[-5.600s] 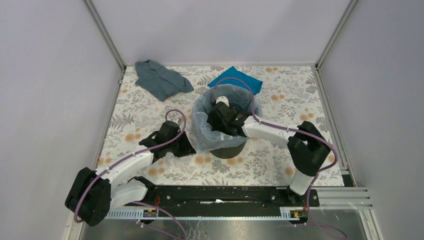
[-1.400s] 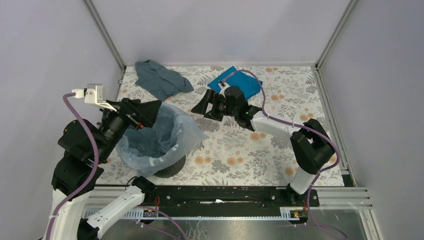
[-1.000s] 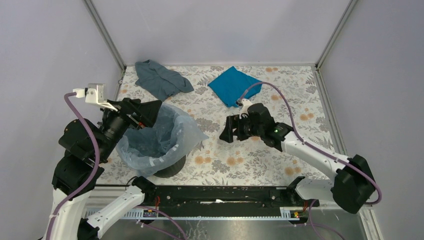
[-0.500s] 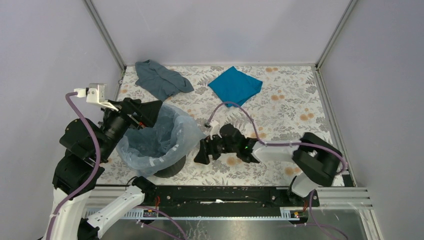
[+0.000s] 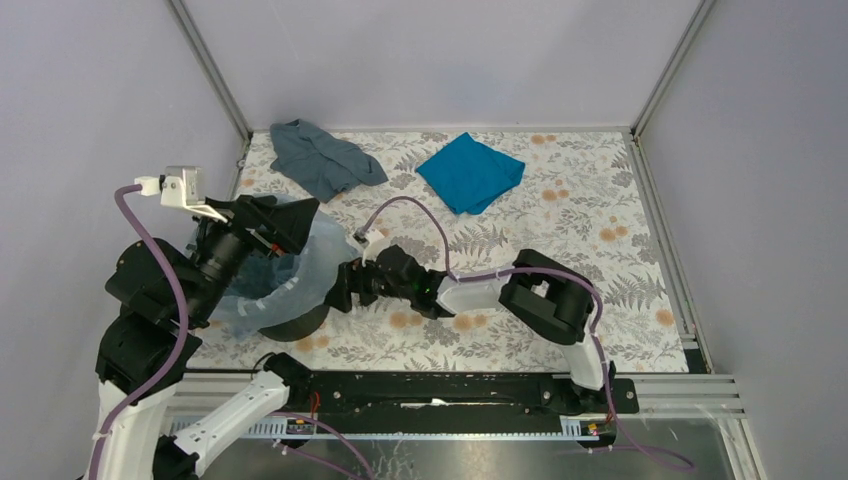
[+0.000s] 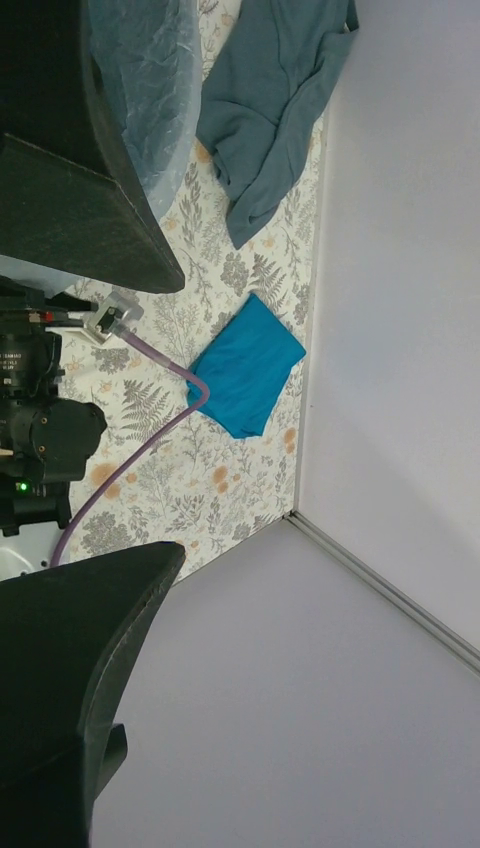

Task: Put the trash bags into the trash bin

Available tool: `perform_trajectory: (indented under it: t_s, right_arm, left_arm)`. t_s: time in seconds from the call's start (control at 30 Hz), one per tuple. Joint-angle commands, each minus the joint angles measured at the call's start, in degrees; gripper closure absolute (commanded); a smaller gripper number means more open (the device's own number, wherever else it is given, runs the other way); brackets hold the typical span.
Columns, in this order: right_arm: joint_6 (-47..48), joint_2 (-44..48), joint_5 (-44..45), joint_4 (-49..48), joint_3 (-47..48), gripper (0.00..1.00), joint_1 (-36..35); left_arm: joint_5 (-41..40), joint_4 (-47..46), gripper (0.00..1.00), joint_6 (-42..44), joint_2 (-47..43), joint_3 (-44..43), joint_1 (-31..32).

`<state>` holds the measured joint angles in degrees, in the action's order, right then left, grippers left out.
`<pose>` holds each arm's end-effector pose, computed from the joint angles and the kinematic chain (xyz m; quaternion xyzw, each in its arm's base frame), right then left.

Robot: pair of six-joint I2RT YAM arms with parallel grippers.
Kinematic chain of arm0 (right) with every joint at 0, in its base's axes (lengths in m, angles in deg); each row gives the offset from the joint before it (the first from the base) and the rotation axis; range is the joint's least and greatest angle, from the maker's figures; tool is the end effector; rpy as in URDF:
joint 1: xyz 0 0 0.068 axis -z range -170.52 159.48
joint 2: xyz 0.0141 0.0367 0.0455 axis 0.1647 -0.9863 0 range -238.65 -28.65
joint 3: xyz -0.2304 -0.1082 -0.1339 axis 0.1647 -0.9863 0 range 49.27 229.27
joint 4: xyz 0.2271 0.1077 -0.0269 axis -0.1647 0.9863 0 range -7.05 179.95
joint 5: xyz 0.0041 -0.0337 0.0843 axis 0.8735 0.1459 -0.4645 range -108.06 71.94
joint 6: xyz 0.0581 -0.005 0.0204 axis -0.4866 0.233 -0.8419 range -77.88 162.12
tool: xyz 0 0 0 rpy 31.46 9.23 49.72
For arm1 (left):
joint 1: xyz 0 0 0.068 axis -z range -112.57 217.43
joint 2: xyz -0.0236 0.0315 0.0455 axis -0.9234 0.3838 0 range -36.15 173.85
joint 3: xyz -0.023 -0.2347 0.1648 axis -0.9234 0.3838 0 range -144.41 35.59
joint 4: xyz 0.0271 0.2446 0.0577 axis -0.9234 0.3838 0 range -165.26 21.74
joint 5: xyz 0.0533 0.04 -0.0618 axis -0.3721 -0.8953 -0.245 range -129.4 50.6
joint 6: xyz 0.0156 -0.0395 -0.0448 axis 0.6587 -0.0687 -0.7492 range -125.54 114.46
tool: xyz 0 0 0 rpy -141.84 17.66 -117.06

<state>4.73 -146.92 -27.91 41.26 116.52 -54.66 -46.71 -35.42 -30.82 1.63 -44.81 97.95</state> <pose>0.1959 0.4223 0.1944 -0.2298 0.7260 0.5409 0.3572 0.0479 -0.0213 0.4942 -0.0147 0.6897 -0.2992 0.6592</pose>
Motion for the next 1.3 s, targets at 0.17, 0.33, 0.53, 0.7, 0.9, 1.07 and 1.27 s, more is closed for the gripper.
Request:
perform_trajectory:
  t_s: [0.17,0.33,0.53,0.7,0.9,1.07,1.27]
  right_arm:
    - [8.71,29.53,11.07,36.88,-12.00,0.04,0.15]
    - [13.38,50.39,20.25,58.64,-12.75,0.00,0.15]
    - [16.36,60.71,28.65,72.03,0.17,0.00,0.15]
    - [20.00,59.15,33.31,76.85,13.49,0.00,0.15]
    - [24.01,60.35,35.72,74.57,20.28,0.00,0.15]
    - [25.91,62.74,42.25,69.20,19.89,0.00,0.16]
    - [27.56,65.46,45.12,65.11,17.97,0.00,0.15]
  left_arm:
    - [-1.13,-3.11,0.01,3.70,3.24,-3.60,0.15]
    - [-2.83,-6.09,0.01,6.45,4.26,-4.07,0.13]
    - [-4.54,-8.95,0.01,7.27,6.56,-4.30,0.15]
    - [-3.28,-10.08,0.01,5.11,7.31,-4.03,0.15]
    - [-4.47,-9.12,0.01,5.18,6.98,-4.44,0.15]
    - [-5.23,-8.73,0.01,5.37,7.31,-5.12,0.15]
    - [-5.85,-7.14,0.01,5.69,8.57,-6.81,0.15]
